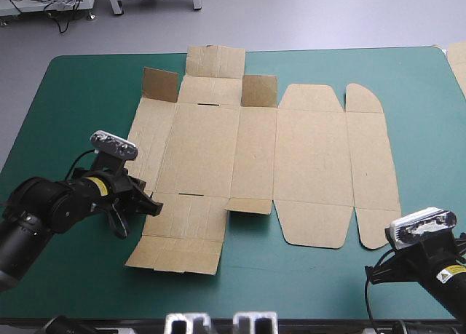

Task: Fold the box

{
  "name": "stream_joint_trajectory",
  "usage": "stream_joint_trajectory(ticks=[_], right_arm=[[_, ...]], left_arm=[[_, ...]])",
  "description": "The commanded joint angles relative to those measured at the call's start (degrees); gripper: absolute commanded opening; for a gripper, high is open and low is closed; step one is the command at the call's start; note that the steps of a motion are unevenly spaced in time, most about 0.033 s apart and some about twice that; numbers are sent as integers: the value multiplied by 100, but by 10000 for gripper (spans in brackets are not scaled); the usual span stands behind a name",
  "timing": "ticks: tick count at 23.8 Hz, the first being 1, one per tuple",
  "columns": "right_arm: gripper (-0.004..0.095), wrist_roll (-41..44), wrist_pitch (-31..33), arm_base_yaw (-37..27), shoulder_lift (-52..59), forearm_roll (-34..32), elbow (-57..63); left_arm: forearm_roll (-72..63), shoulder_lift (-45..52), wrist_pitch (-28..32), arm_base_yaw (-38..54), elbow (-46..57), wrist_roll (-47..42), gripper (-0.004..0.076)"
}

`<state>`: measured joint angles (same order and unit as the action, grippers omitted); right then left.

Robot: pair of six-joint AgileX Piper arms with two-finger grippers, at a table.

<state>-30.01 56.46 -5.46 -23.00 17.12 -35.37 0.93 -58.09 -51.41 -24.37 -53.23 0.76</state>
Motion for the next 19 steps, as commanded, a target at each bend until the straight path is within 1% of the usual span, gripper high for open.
stream_joint_trajectory(ticks=[1,4,7,10,11,12,13,14,17,18,19], right_arm=[[-18,-4,-281,-35,-86,159,-173],[-18,-4,-267,-35,-86,212,-173],[-18,-4,-257,-35,-86,291,-173],[-18,-4,-257,-35,-86,291,-173],[-18,-4,-257,-35,-86,291,-173],[-18,-4,-257,-35,-86,291,-173],[-18,-4,-257,-35,-86,291,-173],[-18,-4,-257,-35,-86,291,-173],[-18,-4,-257,-35,-86,291,-173],[-18,-4,-257,-35,-86,291,-173],[-18,-4,-254,-35,-86,291,-173]], left_arm=[[-42,-367,298,128,-510,241,15],[-476,-711,145,581,-795,763,15],[-1636,-1056,-145,1341,-1019,1785,15],[-2785,-1410,-677,2281,-1170,2733,15],[-3278,-1675,-1080,2836,-1248,3080,15],[-3408,-1771,-1190,3033,-1282,3172,15],[-3449,-1989,-1298,3449,-1354,3194,15],[-3439,-2057,-1287,3595,-1368,3194,15],[-3476,-2428,-786,4296,-1376,2890,16],[-3509,-2494,-759,4382,-1376,2867,21],[-3636,-2667,-772,4561,-1376,2867,70]])
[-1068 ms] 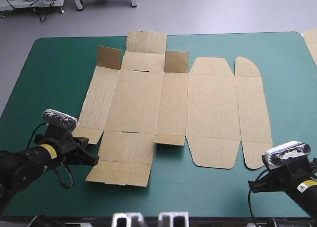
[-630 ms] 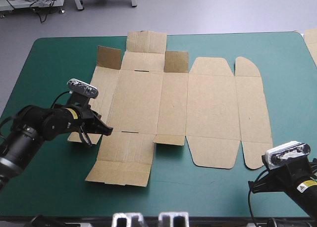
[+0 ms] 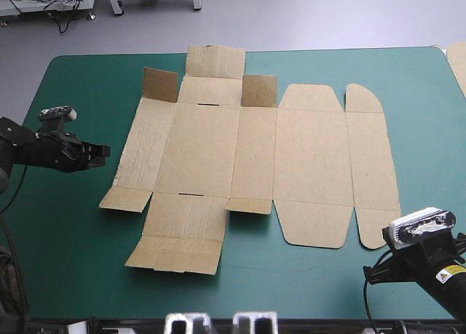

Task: Fold the box

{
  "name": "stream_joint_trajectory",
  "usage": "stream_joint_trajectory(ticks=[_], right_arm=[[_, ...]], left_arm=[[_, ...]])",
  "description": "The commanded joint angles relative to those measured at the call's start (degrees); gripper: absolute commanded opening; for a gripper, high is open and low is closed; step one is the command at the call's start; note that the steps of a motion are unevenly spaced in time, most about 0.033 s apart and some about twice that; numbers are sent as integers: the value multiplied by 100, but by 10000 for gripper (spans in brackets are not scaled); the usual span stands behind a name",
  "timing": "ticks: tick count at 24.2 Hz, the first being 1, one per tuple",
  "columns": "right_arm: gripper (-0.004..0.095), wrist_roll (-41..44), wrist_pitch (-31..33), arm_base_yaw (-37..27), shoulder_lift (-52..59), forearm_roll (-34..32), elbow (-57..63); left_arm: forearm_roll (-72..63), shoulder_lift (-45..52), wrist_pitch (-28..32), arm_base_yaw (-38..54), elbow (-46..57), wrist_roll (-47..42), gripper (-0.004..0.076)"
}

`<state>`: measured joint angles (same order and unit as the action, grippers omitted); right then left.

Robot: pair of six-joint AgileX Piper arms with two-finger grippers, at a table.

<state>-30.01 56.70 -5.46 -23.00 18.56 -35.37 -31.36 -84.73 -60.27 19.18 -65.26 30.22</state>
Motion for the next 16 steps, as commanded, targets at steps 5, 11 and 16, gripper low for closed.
stream_joint_trajectory(ticks=[5,11,16], right_arm=[[-18,-4,-201,-35,-86,147,-173],[-18,-4,-169,-35,-86,147,-173],[-18,-4,-169,-35,-86,147,-173]], left_arm=[[-412,-804,-446,385,-397,211,442],[-1016,-1499,-1366,385,-724,809,470],[-704,-1840,-1351,385,-958,854,470]])
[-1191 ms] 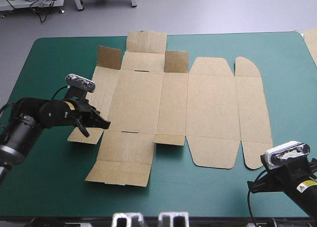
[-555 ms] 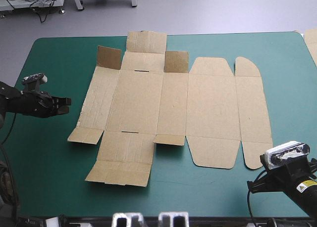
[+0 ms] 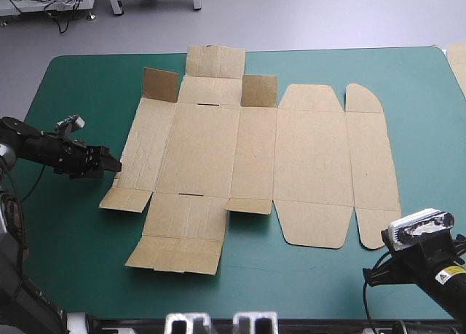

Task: Fold the box

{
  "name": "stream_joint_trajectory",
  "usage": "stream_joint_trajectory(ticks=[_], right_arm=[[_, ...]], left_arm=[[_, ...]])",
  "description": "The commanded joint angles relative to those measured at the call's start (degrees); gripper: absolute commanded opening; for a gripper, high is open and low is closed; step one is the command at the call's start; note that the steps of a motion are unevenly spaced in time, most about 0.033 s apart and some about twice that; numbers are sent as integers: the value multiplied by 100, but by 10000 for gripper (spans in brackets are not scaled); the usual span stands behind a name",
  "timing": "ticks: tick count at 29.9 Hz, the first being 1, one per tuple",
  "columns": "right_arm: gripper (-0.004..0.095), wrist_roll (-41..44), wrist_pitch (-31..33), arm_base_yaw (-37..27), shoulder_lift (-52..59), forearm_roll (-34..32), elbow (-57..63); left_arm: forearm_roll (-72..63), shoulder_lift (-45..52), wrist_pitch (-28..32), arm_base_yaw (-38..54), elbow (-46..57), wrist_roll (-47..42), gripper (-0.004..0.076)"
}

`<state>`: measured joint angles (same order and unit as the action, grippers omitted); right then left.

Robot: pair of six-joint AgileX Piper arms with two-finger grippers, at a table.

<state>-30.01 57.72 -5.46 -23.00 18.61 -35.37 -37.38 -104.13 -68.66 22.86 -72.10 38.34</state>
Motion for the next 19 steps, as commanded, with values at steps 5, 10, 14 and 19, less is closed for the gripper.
stream_joint_trajectory(ticks=[5,10,14,19], right_arm=[[-18,-4,-260,-35,-86,143,-173],[-18,-4,-260,-35,-86,143,-173],[-18,-4,-260,-35,-86,143,-173],[-18,-4,-260,-35,-86,143,-173]], left_arm=[[-479,-121,-554,5,-354,128,470],[-452,-185,-600,-32,-354,180,470],[-390,-185,-600,-165,-354,125,470],[-173,-206,-600,-585,-354,-97,470]])
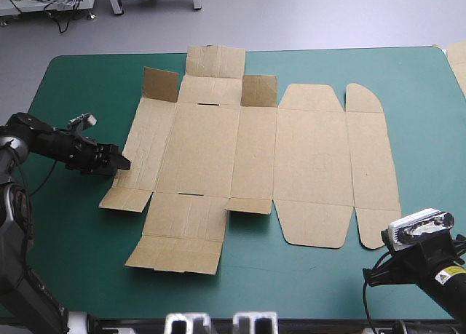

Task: Fold the box

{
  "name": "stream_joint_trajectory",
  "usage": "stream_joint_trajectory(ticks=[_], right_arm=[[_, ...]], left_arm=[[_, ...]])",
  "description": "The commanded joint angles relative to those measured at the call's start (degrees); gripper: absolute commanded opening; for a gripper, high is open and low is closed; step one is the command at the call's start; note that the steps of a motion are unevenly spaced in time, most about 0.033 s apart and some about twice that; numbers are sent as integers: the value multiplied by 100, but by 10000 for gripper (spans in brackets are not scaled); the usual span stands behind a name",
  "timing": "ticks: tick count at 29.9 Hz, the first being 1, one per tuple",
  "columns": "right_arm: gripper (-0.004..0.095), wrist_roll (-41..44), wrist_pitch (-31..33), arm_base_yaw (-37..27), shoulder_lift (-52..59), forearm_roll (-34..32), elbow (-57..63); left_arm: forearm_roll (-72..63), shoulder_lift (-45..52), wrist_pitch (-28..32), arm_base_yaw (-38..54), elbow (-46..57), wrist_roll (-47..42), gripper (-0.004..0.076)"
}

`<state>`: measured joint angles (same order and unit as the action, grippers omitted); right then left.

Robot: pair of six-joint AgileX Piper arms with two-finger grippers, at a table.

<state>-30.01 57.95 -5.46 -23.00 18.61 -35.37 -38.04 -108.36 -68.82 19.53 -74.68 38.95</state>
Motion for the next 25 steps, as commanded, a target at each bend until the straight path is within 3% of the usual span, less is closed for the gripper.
stream_joint_trajectory(ticks=[1,10,18,21,25], right_arm=[[-18,-4,-283,-35,-86,143,-173],[-18,-4,-283,-35,-86,143,-173],[-18,-4,-283,-35,-86,143,-173],[-18,-4,-283,-35,-86,143,-173],[-18,-4,-283,-35,-86,143,-173]], left_arm=[[-107,214,-584,-351,-96,-227,470],[-256,204,-584,-1086,-96,-369,468],[-245,204,-584,-1226,-96,-648,382],[-245,164,-536,-1290,-96,-648,296],[-257,87,-426,-1445,-96,-567,75]])
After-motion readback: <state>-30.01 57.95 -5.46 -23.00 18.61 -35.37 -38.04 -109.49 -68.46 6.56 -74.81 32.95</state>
